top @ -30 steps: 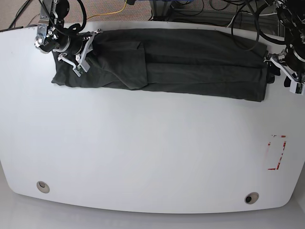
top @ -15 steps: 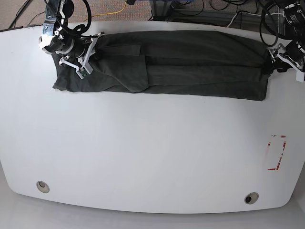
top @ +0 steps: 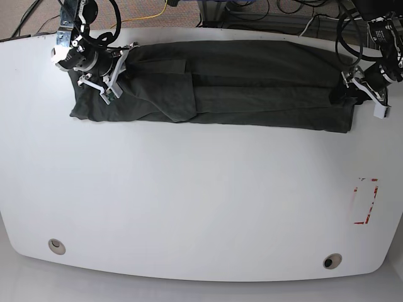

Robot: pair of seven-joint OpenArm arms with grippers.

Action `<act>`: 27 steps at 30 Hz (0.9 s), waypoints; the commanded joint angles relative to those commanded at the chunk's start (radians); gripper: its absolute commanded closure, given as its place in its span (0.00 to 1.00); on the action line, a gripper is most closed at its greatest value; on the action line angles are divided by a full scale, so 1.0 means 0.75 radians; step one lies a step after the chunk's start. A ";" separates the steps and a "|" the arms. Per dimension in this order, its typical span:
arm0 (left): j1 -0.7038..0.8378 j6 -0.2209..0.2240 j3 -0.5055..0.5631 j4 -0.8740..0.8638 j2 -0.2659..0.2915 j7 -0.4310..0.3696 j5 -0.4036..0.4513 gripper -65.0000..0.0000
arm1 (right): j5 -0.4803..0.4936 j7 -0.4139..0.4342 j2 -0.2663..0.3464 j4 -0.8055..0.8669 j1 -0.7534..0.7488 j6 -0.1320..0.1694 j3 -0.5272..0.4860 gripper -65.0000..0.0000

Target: Layout the t-shirt on the table in an organized manner, then fold the t-shirt properly

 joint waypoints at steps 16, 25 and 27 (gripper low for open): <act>0.006 0.000 0.049 0.125 -0.004 -0.006 0.008 0.92 | 0.000 0.000 -0.004 0.000 0.002 0.000 0.004 0.90; 0.113 0.000 0.151 0.671 -0.002 -0.004 0.010 0.92 | 0.000 0.000 -0.041 0.000 0.004 0.000 0.004 0.90; 0.113 0.028 0.196 0.745 -0.002 -0.004 0.008 0.92 | 0.000 0.000 -0.049 0.000 0.004 0.000 0.004 0.90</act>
